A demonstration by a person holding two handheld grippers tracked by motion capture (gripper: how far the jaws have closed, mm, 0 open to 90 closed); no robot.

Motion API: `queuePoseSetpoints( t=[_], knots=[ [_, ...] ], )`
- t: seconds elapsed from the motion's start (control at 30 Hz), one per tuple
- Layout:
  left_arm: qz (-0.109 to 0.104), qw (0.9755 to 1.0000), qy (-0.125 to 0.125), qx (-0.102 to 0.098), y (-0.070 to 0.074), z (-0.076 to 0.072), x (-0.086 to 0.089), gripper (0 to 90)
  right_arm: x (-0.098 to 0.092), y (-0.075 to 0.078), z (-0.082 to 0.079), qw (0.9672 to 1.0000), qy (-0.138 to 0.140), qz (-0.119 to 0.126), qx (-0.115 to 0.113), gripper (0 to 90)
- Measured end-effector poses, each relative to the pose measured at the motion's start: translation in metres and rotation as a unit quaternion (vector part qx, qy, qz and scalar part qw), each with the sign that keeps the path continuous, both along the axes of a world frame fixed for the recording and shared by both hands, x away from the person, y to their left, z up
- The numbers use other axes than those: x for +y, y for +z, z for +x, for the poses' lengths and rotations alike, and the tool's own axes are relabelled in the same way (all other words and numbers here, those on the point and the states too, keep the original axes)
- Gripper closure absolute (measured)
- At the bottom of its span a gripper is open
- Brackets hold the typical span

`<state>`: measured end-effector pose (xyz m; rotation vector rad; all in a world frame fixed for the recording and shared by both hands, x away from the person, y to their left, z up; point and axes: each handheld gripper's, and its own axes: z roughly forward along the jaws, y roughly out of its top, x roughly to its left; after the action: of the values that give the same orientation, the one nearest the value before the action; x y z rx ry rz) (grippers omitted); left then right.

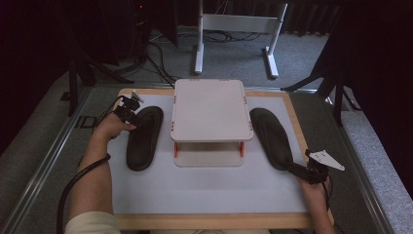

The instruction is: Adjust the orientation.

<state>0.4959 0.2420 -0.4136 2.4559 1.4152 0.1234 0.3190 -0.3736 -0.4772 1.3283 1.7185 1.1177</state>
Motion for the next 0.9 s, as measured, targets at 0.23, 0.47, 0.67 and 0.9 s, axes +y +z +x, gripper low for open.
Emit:
queuePoseSetpoints(
  t=[0.23,0.47,0.67,0.9],
  knots=[
    [-0.01,0.9996,0.022,-0.016,0.004,-0.002,-0.002,70.9,0.0,0.0,0.0,1.0,-0.001,-0.001,0.0,14.7],
    [-0.015,0.9985,0.048,-0.02,0.02,-0.006,-0.003,71.9,0.0,0.0,0.0,1.0,-0.002,-0.001,-0.001,14.6],
    [-0.007,0.9985,0.054,-0.006,0.033,-0.013,0.0,72.0,0.0,0.0,0.0,1.0,-0.002,-0.002,-0.002,14.6],
    [-0.011,0.9984,0.054,-0.015,0.056,-0.022,0.0,71.9,0.001,0.0,0.0,1.0,-0.001,-0.004,-0.001,14.6]
  ],
)
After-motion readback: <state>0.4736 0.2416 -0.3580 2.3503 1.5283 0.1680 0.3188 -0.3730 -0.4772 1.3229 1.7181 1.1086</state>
